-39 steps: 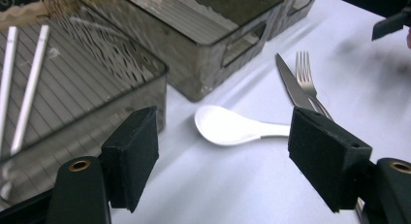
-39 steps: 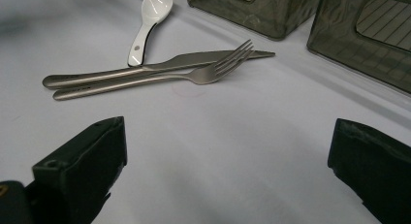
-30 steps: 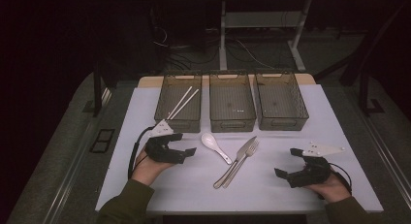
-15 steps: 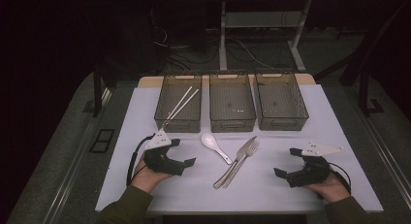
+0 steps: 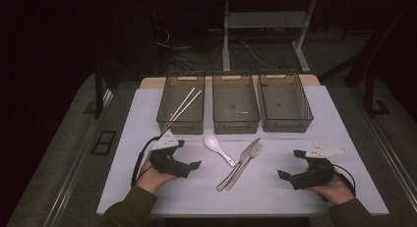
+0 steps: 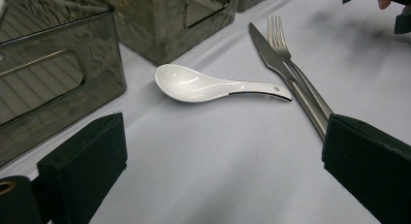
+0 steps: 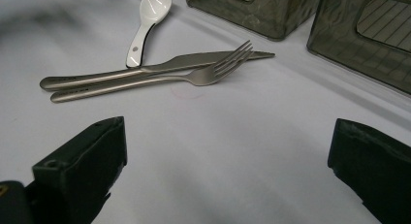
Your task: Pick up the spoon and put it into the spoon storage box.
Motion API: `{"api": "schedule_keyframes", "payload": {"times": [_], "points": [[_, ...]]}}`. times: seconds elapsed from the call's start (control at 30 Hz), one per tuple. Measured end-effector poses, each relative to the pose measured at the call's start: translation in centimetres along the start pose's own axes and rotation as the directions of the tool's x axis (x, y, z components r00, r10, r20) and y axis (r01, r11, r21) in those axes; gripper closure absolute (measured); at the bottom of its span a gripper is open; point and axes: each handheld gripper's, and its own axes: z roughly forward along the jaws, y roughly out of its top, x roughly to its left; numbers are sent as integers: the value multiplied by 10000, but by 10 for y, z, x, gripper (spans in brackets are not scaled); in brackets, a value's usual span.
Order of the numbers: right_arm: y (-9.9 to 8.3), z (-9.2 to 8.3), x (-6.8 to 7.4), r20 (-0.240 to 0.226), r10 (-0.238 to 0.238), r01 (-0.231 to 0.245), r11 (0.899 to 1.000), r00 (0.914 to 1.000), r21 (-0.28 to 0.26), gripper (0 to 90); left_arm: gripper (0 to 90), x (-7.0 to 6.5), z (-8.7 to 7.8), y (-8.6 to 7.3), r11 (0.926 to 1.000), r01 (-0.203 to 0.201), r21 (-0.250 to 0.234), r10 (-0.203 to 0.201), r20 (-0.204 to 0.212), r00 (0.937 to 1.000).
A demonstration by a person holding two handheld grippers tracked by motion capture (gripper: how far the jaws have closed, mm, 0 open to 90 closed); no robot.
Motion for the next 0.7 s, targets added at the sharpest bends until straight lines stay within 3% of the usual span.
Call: {"api": "schedule_keyframes", "payload": {"times": [0.3, 0.5, 0.7], "points": [[-1, 0, 0, 7, -21, 21, 10000, 10000, 7, 5, 171, 3, 16, 12, 9991, -372, 212, 368, 196, 9991], [-1, 0, 0, 27, 11, -11, 10000, 10000, 6, 5, 367, 3, 27, 21, 9966, -754, 325, 746, 262, 9969], [-1, 1, 0, 26, 8, -8, 10000, 10000, 17, 5, 580, 7, 38, 33, 9955, -849, 410, 838, 268, 9961]]}}
